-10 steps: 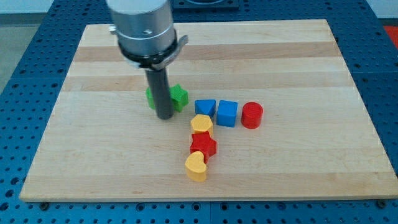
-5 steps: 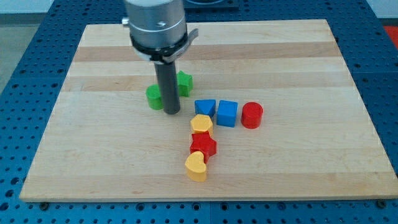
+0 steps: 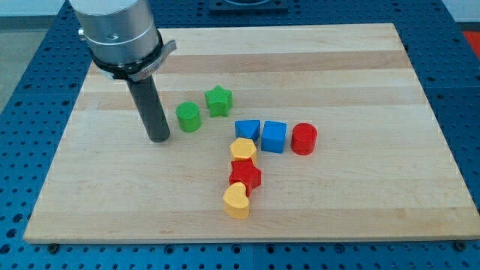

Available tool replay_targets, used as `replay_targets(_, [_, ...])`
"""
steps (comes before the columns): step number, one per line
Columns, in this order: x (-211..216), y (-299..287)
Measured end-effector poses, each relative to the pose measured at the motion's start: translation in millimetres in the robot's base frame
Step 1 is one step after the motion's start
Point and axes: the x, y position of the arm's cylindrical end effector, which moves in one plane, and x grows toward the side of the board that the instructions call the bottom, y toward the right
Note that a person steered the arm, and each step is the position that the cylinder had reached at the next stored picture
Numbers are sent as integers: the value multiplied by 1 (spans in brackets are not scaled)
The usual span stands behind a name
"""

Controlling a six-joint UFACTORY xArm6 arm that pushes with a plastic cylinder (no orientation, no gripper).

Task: Move the green circle into the green star

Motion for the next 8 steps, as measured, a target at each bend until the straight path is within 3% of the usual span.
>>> replay_targets(2, [-6, 0])
replay_targets(5, [-45, 52])
replay_targets(8, [-58, 42])
